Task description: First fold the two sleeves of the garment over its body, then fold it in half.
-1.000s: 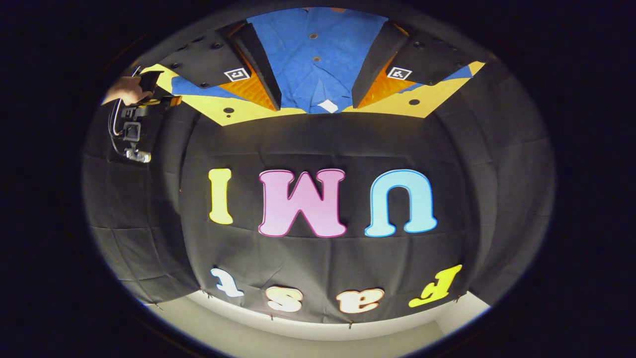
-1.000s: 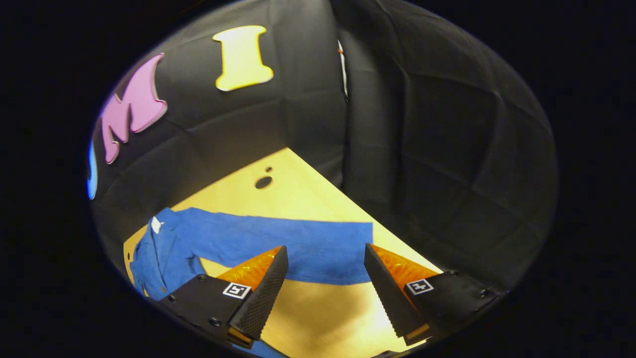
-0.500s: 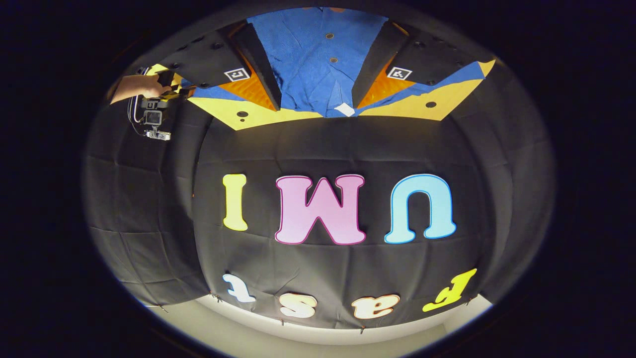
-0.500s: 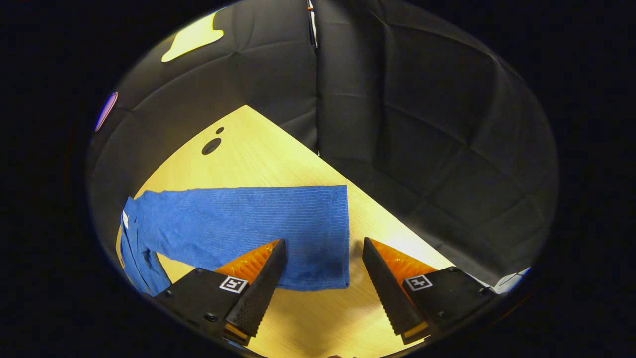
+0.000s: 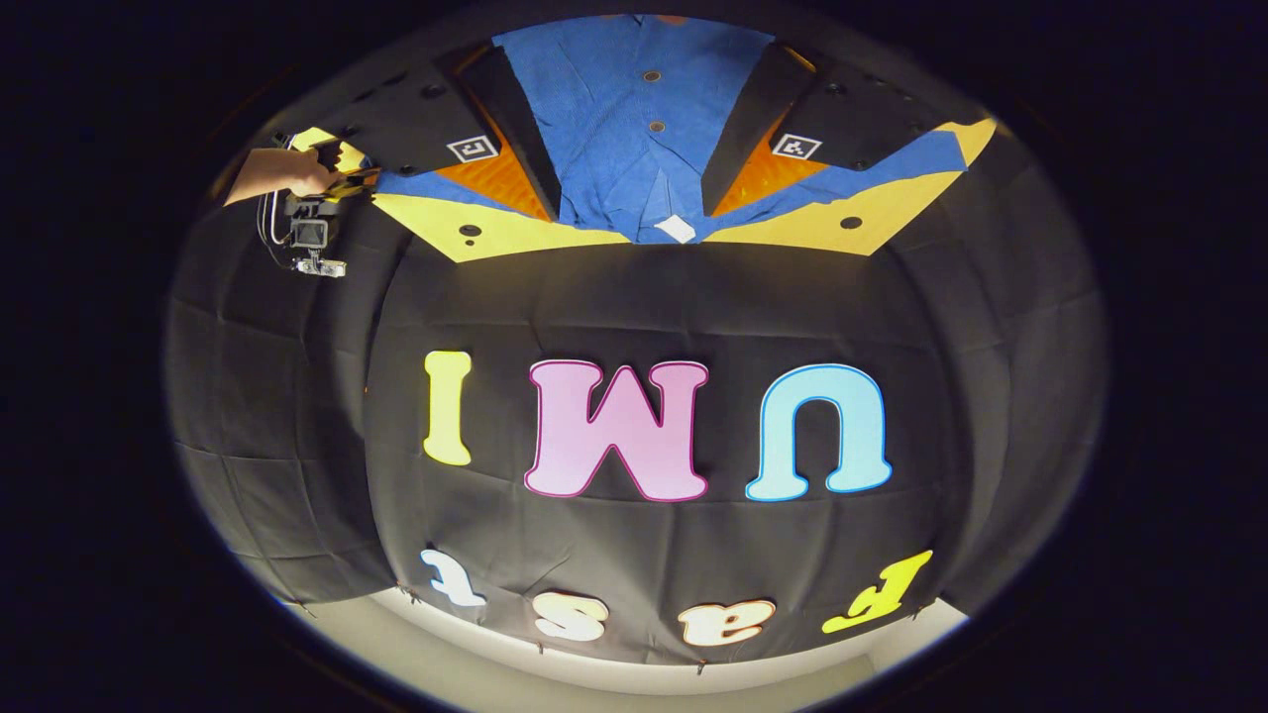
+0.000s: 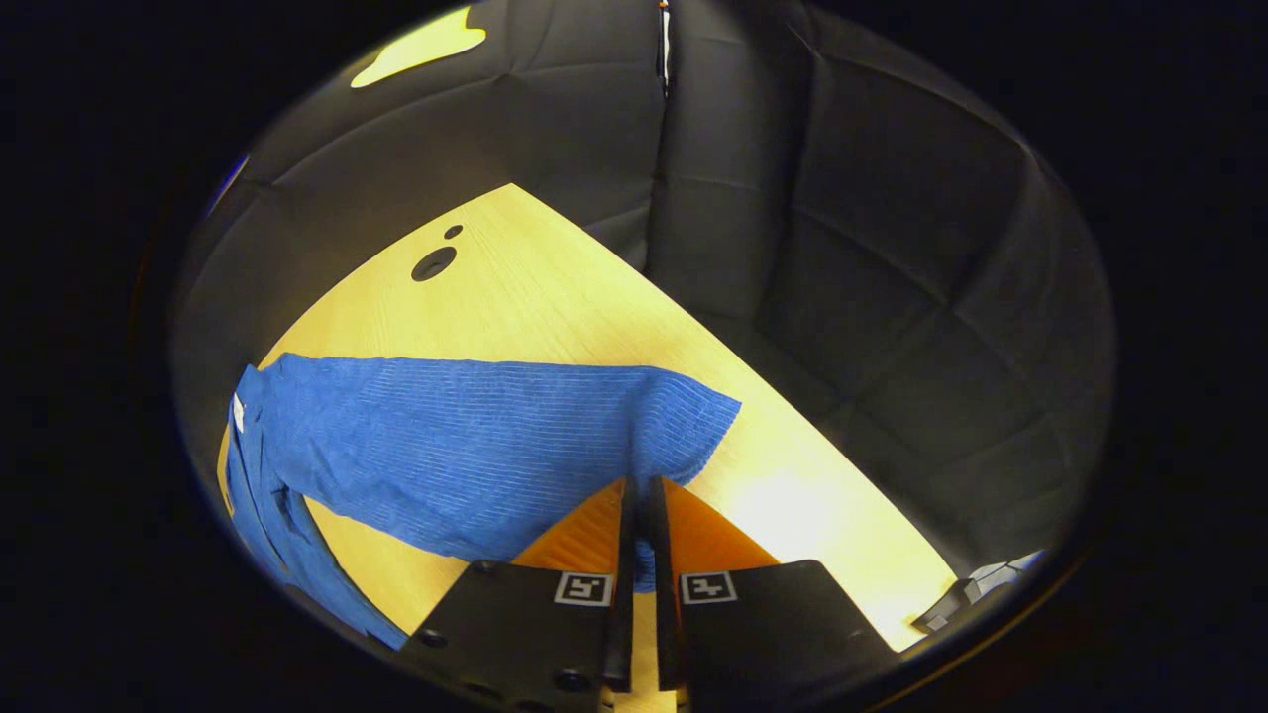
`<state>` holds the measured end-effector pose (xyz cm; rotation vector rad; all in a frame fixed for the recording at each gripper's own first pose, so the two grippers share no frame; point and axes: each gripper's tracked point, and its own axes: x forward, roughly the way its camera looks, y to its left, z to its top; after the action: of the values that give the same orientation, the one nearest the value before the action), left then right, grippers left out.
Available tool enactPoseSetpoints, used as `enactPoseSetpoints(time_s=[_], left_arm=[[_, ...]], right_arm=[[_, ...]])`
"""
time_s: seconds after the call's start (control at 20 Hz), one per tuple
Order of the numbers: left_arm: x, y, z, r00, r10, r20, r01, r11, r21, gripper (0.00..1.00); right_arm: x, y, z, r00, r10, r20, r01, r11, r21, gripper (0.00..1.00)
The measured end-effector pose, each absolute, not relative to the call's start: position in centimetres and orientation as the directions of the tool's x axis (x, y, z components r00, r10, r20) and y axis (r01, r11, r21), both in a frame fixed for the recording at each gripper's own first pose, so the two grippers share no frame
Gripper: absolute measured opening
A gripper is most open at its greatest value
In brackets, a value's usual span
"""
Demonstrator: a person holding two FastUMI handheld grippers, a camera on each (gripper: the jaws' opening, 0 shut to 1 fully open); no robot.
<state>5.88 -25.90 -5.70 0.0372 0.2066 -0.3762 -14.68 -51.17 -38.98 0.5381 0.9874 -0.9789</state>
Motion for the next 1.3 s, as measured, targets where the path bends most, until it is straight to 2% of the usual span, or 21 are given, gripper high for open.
enactPoseSetpoints(time_s=[0.15, 0.25, 0.3, 0.5, 0.65, 0.9, 1.1, 1.3], left_arm=[[5.8, -25.4, -5.8, 0.912, -0.352, -0.209, 0.358, 0.934, -0.008, 0.82], [5.5, -24.9, -6.3, 0.913, -0.341, -0.225, 0.347, 0.938, -0.013, 0.82], [5.4, -24.5, -6.5, 0.913, -0.333, -0.235, 0.340, 0.940, -0.012, 0.82], [4.9, -22.9, -6.7, 0.921, -0.301, -0.246, 0.311, 0.950, 0.002, 0.82], [4.7, -21.3, -6.2, 0.931, -0.280, -0.234, 0.287, 0.958, -0.006, 0.82], [3.8, -15.7, -5.8, 0.958, -0.198, -0.207, 0.200, 0.980, -0.011, 0.82], [2.9, -8.7, -6.6, 0.973, -0.087, -0.216, 0.082, 0.996, -0.033, 0.82], [0.3, 0.0, -9.1, 0.961, 0.061, -0.271, -0.080, 0.995, -0.060, 0.82]], right_arm=[[-14.5, -50.9, -38.7, 0.246, -0.376, -0.893, 0.890, 0.454, 0.054, 0.11], [-14.5, -50.9, -38.7, 0.280, -0.354, -0.892, 0.902, 0.415, 0.119, 0.01], [-14.6, -50.9, -38.6, 0.289, -0.344, -0.893, 0.902, 0.411, 0.134, 0.01], [-12.8, -49.9, -37.0, 0.335, -0.361, -0.870, 0.879, 0.453, 0.151, 0.01], [-7.2, -47.2, -32.6, 0.453, -0.399, -0.797, 0.831, 0.512, 0.216, 0.01], [5.2, -37.7, -26.9, 0.624, -0.306, -0.719, 0.682, 0.662, 0.311, 0.01], [14.0, -25.4, -26.7, 0.688, -0.162, -0.708, 0.570, 0.724, 0.388, 0.00], [20.4, -11.5, -28.9, 0.694, 0.000, -0.720, 0.453, 0.777, 0.436, 0.01]])
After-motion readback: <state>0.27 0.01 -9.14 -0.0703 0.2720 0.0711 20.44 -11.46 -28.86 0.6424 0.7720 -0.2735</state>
